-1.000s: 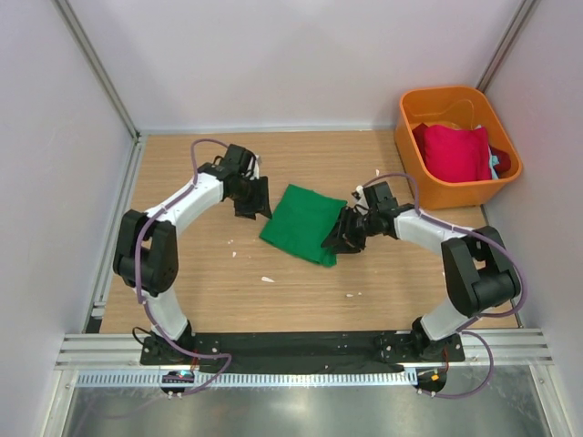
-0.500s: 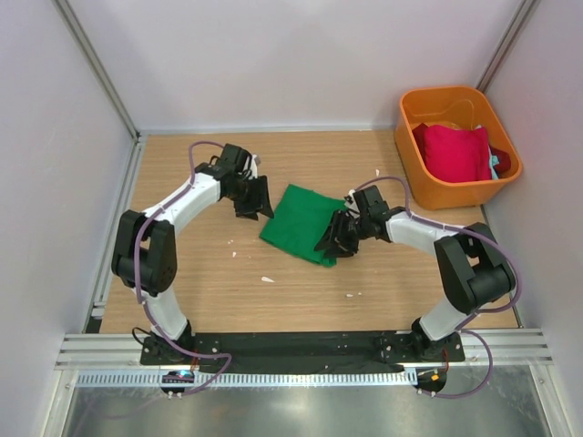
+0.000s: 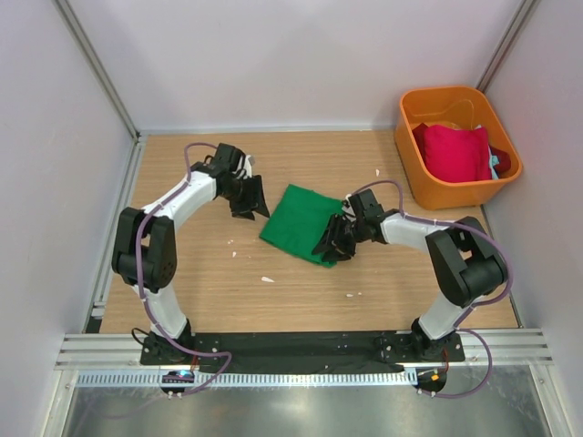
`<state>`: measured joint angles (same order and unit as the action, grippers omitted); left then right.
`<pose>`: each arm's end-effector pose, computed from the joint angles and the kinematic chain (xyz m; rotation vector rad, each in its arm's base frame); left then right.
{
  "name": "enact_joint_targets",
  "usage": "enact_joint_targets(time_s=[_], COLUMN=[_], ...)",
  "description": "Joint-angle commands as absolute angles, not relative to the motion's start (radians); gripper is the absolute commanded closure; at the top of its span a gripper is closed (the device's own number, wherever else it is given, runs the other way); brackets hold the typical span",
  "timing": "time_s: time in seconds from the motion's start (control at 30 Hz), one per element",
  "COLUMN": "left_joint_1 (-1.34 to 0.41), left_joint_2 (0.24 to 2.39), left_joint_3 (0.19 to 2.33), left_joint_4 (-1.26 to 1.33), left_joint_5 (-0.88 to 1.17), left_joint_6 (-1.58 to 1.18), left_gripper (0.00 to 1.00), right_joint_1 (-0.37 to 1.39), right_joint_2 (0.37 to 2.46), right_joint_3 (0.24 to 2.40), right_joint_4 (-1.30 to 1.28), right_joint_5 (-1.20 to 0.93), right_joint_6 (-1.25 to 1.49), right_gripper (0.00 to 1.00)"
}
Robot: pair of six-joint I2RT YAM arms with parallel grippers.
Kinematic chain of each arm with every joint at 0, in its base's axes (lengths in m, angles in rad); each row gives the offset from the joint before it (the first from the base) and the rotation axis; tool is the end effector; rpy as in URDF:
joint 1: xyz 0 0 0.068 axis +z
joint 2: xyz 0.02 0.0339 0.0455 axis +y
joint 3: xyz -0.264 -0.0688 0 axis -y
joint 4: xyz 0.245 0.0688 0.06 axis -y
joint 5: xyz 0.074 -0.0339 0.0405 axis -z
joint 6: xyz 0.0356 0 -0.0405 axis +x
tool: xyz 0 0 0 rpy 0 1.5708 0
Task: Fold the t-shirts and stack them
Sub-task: Fold the tshirt
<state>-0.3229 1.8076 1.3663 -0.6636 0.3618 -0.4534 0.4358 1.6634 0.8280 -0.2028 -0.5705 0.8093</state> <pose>0.3538 -0.1317 0.2239 -0.0604 2.7610 -0.7149 0.2693 0.1466 0.1454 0.3024 2.8175 1.1222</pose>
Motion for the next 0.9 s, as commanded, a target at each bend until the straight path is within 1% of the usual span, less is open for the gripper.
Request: enact_joint_targets(time_s=[0.0,0.07,0.1,0.17,0.2,0.23,0.3,0.43,0.6,0.87], left_joint_1=[-0.305,-0.299,-0.296,-0.290,-0.285,-0.282,-0.276,-0.268,-0.262,-0.262], left_joint_2=[1.783,1.776,1.775,1.772,1.767,1.766,1.763,1.749,1.743,1.758], left_joint_3=[1.359,1.355,1.351,1.348,1.345,1.344,1.336,1.322,1.305,1.301], left_joint_4=[-0.661,-0.664,-0.667,-0.667,-0.669,-0.669,-0.667,-0.666,-0.661,-0.661], left_joint_5=[0.391,0.394,0.394,0.394,0.397,0.400,0.406,0.407,0.416,0.453], left_joint_6=[-0.430,-0.425,-0.423,-0.420,-0.419,-0.417,-0.413,-0.408,-0.411,-0.419], left_gripper=[0.48,0.49,0.49,0.49,0.49,0.49,0.49,0.49,0.49,0.49], right_joint_1=[0.440,0.442,0.440,0.442,0.442,0.442,0.442,0.440,0.437,0.348], right_joint_2=[1.690,1.697,1.697,1.687,1.668,1.654,1.625,1.566,1.529,1.543], right_joint_3=[0.828,0.836,0.841,0.854,0.861,0.865,0.880,0.931,0.940,0.786], right_joint_4=[-0.135,-0.114,-0.110,-0.117,-0.130,-0.139,-0.161,-0.285,-0.371,-0.399], right_joint_5=[-0.571,-0.586,-0.591,-0.600,-0.604,-0.606,-0.604,-0.618,-0.623,-0.606], right_joint_6=[0.842,0.860,0.865,0.871,0.880,0.887,0.897,0.891,0.856,0.712], right_gripper=[0.56,0.63,0.71,0.80,0.90,0.93,0.98,0.99,0.99,0.99])
